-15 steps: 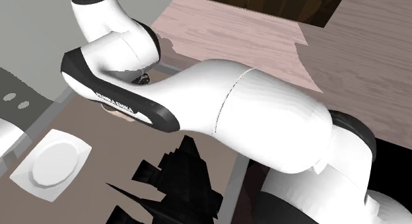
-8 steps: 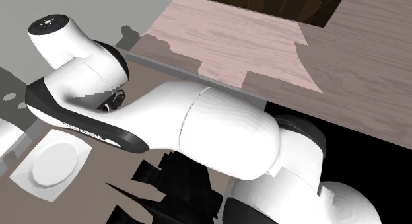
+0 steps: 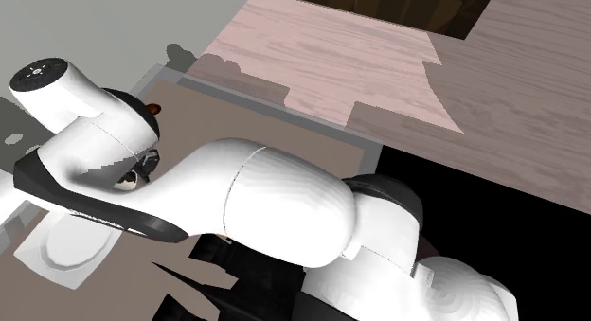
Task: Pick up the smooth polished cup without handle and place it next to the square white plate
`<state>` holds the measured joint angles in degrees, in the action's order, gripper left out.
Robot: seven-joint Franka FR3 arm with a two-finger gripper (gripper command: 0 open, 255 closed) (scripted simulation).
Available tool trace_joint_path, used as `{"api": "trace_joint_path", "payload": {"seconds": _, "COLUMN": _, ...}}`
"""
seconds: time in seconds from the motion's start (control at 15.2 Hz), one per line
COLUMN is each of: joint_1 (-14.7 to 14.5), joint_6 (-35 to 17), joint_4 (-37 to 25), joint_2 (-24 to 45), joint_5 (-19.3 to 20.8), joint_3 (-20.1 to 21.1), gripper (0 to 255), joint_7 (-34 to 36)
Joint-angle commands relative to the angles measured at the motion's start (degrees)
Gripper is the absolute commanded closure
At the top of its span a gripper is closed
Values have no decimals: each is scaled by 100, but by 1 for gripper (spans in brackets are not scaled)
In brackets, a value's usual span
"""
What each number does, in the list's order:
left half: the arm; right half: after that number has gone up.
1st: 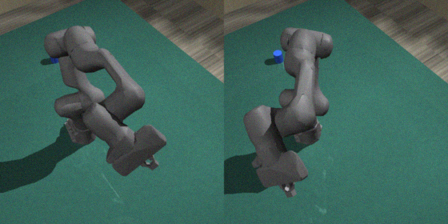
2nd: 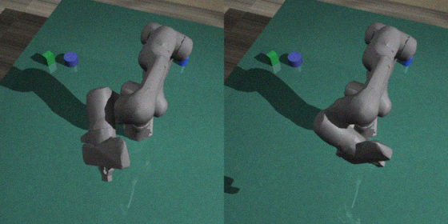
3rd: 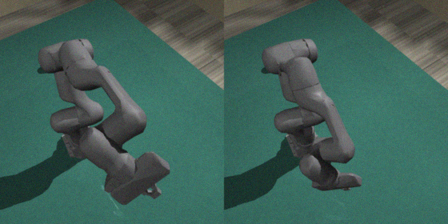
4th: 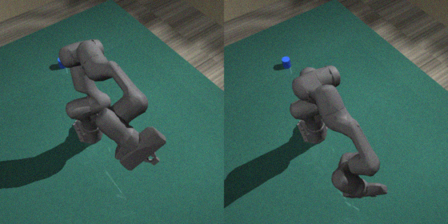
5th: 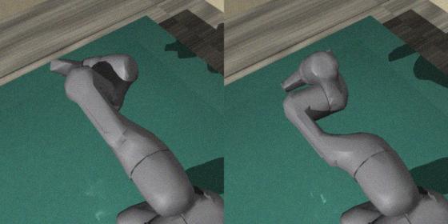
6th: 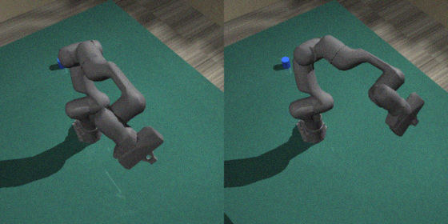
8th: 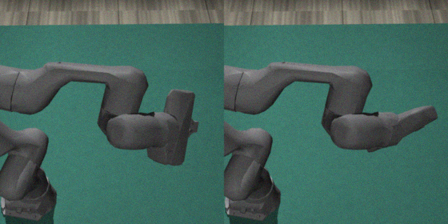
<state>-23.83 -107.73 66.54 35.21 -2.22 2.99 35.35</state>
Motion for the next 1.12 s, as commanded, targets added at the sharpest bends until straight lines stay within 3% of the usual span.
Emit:
{"api": "trace_joint_path", "payload": {"seconds": 0.0, "joint_1": 1, "joint_6": -157, "joint_4": 146, "joint_2": 5, "joint_5": -2, "joint_3": 0, "gripper": 255, "joint_7": -6}}
{"api": "trace_joint_path", "payload": {"seconds": 0.73, "joint_1": 5, "joint_6": -925, "joint_4": 790, "joint_2": 131, "joint_5": -11, "joint_3": -1, "gripper": 255, "joint_7": -47}}
{"api": "trace_joint_path", "payload": {"seconds": 1.06, "joint_1": 5, "joint_6": -949, "joint_4": 806, "joint_2": 138, "joint_5": -11, "joint_3": -1, "gripper": 255, "joint_7": -48}}
